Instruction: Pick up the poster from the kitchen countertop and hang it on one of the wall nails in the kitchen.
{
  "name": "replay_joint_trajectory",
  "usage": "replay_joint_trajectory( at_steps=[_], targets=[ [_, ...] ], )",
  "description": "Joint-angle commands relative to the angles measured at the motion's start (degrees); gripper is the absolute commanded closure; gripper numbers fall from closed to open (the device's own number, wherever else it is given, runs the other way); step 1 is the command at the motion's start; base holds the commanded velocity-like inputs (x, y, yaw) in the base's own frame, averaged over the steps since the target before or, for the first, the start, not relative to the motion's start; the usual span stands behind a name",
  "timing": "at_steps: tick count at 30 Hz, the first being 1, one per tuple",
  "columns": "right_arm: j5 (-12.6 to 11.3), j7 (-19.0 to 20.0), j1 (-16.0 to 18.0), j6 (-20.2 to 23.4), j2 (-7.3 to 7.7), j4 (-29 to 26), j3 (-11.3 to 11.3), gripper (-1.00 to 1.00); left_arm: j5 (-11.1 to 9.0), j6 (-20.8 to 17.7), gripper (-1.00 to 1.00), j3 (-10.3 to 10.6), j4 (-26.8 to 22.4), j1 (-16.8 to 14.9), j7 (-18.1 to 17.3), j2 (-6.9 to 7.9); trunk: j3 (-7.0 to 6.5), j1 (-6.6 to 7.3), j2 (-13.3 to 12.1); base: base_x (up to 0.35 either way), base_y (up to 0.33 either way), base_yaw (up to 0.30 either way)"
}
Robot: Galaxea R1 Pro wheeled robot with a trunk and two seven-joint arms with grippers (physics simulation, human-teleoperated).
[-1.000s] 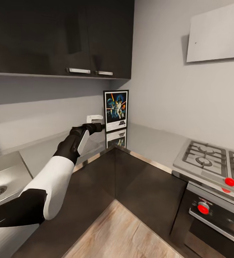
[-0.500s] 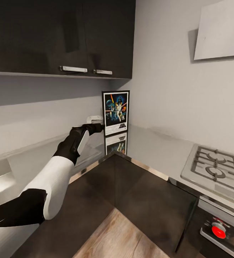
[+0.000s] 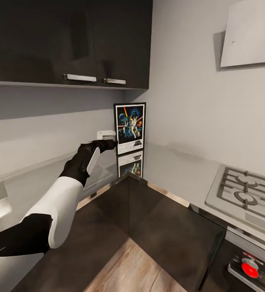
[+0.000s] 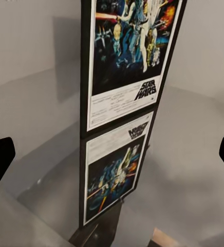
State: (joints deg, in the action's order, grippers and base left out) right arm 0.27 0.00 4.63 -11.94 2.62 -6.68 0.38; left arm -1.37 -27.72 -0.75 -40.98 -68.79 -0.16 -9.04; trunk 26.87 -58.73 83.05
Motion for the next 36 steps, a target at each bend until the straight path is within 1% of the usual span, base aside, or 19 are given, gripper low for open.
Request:
replay_joint_trajectory(
  at_steps=[1,8,15,21,26,32,35,36],
  targets=[
    [0.0,0.0,0.0,-0.2,0.01,0.1,0.0,-1.00,-0.1,-0.3,-1.00,-0.1,-0.1,0.0,0.0,-0.02,0.06,0.00,0.0,0.082,-0.006,0.000],
    [0.1,0.0,0.0,-0.2,0.01,0.1,0.1,-1.00,-0.1,-0.3,-1.00,-0.1,-0.1,0.0,0.0,-0.01,0.06,0.00,0.0,0.212,-0.003,0.000],
    [0.2,-0.1,0.0,-0.2,0.01,0.1,0.1,-1.00,-0.1,-0.3,-1.00,-0.1,-0.2,0.0,0.0,-0.01,0.06,0.00,0.0,0.094,0.000,0.000],
    [0.2,-0.1,0.0,-0.2,0.01,0.1,0.2,-1.00,-0.1,-0.3,-1.00,-0.1,-0.3,0.0,0.0,-0.01,0.06,0.00,0.0,0.245,0.000,0.000],
    [0.2,-0.1,0.0,-0.2,0.01,0.1,0.2,-1.00,-0.1,-0.3,-1.00,0.0,-0.3,0.0,0.0,-0.01,0.06,0.00,0.0,0.084,0.000,0.000],
    [0.3,-0.1,0.0,-0.2,0.01,0.3,0.2,-1.00,-0.1,-0.3,-1.00,-0.1,-0.3,0.0,0.0,-0.01,0.06,0.00,0.0,0.186,0.000,0.000],
    [0.3,-0.1,0.0,-0.1,0.01,1.6,0.2,-1.00,-0.1,-0.3,-1.00,0.0,-0.4,0.0,-0.1,-0.01,0.06,0.00,0.0,0.036,0.000,0.000],
    [0.3,-0.1,0.0,-0.1,0.01,3.3,0.2,-1.00,-0.1,-0.3,-1.00,-0.1,-0.4,0.0,-0.1,-0.01,0.06,0.00,0.0,0.018,0.000,0.000]
  ],
)
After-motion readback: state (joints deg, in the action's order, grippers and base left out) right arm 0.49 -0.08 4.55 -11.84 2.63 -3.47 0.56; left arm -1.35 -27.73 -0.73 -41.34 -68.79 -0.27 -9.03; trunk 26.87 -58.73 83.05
